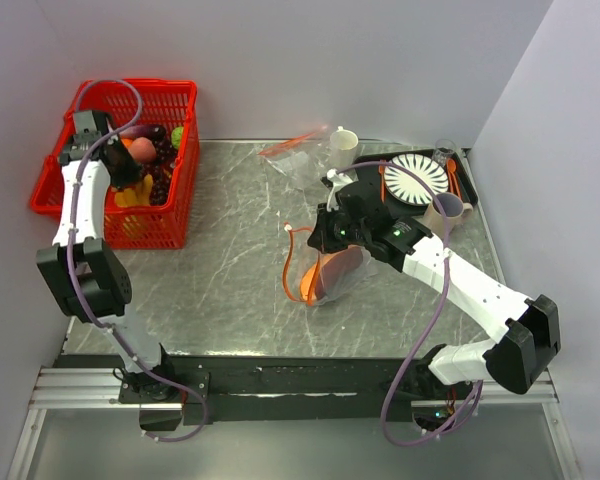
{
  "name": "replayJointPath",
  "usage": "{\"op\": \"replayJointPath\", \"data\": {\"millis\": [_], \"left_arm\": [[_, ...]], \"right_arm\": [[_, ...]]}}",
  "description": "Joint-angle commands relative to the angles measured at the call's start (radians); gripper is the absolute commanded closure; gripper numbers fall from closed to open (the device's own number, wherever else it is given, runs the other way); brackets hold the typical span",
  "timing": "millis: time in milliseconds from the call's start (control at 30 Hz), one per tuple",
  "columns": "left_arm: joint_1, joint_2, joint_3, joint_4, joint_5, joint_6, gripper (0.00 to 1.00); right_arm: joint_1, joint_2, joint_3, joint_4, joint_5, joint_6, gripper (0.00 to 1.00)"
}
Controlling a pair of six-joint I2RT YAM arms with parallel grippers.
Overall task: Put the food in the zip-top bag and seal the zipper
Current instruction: Pick up the fake vegetable from the bin, then place the fake vegetable in the zipper food storage bag.
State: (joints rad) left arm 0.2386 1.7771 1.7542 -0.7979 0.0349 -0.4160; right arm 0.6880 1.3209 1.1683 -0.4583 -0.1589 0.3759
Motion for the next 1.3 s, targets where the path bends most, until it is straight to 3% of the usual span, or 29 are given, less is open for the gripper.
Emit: {"op": "replayJointPath", "data": {"millis": [0,233,433,633,1000,1267], "left_arm": [[-0.002,-0.094,0.070,0.037,-0.032,-0.004,0.99],[-0.002,-0.249,0.059,0.153,-0.017,-0.017,0.99],[-0.007,-0.429,-0.057,0.301,0.124,-0.084,0.99],[-0.084,-0.547,-0.177,0.384,0.310,-0.167,0.99],[-0.465,-0.705,-0.487,0.825,0.473,-0.305,0.99],[-0.698,-0.751,-0.702,1.083,0.533,-0.288,0.99]], "right_arm": [[-0.005,-0.051,0.010,0.023,0.009,-0.002,1.00],[-0.007,-0.042,0.025,0.021,0.001,0.006,1.00],[-0.013,-0.042,0.063,0.004,-0.004,0.005,1.00],[-0.039,-0.040,0.123,-0.025,-0.076,0.014,1.00],[-0.125,-0.057,0.143,0.024,-0.335,0.116,1.00],[-0.206,-0.032,0.110,0.109,-0.522,0.219,1.00]]}}
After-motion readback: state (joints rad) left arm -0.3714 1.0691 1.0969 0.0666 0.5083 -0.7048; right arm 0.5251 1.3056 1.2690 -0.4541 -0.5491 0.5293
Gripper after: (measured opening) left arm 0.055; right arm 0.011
